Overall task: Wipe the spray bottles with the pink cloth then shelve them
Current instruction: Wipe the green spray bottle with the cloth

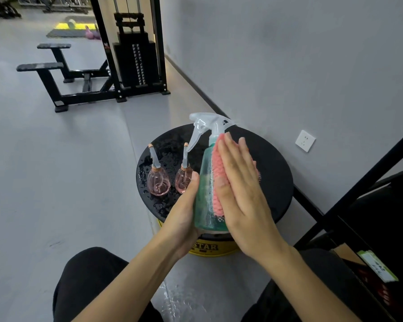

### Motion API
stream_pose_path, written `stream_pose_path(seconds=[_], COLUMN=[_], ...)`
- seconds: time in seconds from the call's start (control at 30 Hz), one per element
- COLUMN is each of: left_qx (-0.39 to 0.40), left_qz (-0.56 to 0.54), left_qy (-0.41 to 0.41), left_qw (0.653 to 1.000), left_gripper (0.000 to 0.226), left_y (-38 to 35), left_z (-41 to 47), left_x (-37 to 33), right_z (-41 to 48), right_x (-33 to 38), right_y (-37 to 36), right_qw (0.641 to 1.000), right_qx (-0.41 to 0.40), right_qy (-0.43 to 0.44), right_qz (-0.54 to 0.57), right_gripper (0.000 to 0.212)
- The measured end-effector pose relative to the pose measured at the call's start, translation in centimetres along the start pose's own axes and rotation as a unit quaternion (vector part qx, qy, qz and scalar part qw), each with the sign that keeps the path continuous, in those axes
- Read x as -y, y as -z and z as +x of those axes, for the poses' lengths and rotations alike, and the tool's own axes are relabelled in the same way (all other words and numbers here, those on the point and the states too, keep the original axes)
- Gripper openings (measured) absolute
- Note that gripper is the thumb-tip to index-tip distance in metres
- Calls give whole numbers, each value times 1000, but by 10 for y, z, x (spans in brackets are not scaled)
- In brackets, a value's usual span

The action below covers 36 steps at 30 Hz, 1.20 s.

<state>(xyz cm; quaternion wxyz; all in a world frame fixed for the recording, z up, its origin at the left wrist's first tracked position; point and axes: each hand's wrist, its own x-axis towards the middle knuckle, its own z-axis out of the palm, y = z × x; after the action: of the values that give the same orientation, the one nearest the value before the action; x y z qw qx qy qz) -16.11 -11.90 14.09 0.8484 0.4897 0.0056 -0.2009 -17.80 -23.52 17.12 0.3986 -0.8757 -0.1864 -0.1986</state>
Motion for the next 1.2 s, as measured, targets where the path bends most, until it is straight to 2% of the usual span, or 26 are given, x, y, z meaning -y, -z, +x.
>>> stream_pose_path(seconds=[0.23,0.33,0.53,0.8,1.03,1.2], left_qx=[-8,-21,12,-22,-4,-24], left_qz=[-20,1,19,-15,-13,-38], left_qy=[-25,-34,-20,-32,-45,-40], left_qw=[999,999,1000,999,999,998], left_gripper=[47,46,46,45,40,44], left_y=[4,1,-2,-2,-12,-7], left_z=[4,3,4,8,3,7], left_x=[0,-1,-3,-5,-1,0], right_z=[-28,-28,1,-35,14,-2], right_x=[3,-1,-7,1,-12,-7], right_y=[-15,-17,-6,-14,3,-5], right_qw=[998,999,999,997,1000,999], right_qx=[39,34,20,35,4,23], right_qy=[18,-1,-40,20,-17,8], right_qz=[-36,-24,21,-59,-23,-47], right_gripper=[56,55,55,55,56,55])
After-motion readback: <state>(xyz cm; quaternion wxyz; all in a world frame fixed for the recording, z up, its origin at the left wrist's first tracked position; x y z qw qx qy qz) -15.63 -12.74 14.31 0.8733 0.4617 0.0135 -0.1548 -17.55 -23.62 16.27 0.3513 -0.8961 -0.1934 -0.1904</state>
